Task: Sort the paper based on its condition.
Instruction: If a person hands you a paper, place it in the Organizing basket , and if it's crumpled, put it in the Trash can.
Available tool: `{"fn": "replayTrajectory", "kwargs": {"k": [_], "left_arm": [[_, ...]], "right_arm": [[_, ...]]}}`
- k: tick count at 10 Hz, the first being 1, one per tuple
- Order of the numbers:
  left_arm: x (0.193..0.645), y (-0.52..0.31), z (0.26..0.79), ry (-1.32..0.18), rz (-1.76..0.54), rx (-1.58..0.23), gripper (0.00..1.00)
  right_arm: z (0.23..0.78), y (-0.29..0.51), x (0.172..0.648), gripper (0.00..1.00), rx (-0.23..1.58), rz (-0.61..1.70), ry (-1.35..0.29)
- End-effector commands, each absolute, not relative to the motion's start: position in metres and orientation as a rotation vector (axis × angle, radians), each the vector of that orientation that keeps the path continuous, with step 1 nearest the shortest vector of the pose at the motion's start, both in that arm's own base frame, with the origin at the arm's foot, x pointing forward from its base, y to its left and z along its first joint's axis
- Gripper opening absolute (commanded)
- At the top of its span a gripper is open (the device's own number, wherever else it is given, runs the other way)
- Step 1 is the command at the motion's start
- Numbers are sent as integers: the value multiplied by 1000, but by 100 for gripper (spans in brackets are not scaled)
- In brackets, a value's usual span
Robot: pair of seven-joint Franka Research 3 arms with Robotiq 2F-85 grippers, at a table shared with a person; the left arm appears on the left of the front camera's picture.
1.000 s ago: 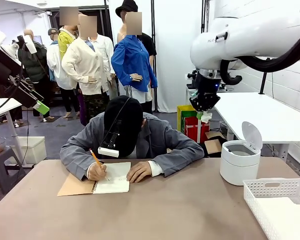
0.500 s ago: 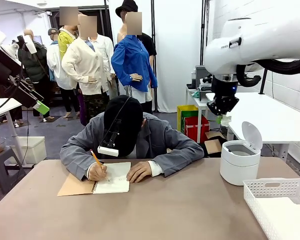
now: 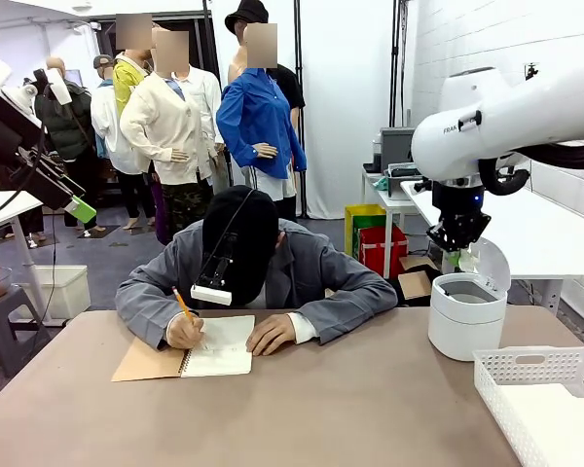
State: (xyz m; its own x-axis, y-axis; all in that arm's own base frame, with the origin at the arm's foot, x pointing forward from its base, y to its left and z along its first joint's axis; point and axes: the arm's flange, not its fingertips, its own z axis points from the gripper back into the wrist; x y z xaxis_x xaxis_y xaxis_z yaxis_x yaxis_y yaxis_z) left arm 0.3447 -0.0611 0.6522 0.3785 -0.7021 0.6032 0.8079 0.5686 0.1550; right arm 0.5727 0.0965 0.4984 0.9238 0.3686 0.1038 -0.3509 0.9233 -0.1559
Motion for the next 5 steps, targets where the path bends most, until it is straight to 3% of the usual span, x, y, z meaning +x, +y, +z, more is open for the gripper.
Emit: {"fn": "replayTrajectory", "kwargs": {"k": [1, 2, 3, 5], "left_arm": [[344, -60, 652, -678, -970, -179, 100], [344, -60, 652, -678, -970, -179, 100], [344, -60, 652, -678, -970, -179, 100], [344, -60, 652, -678, -970, -179, 100]], "right_arm": [[491, 96, 571, 0, -184, 364, -166], [487, 95, 575, 0, -200, 373, -167], [487, 95, 574, 8, -200, 372, -160], [488, 95, 574, 43, -202, 374, -159]]}}
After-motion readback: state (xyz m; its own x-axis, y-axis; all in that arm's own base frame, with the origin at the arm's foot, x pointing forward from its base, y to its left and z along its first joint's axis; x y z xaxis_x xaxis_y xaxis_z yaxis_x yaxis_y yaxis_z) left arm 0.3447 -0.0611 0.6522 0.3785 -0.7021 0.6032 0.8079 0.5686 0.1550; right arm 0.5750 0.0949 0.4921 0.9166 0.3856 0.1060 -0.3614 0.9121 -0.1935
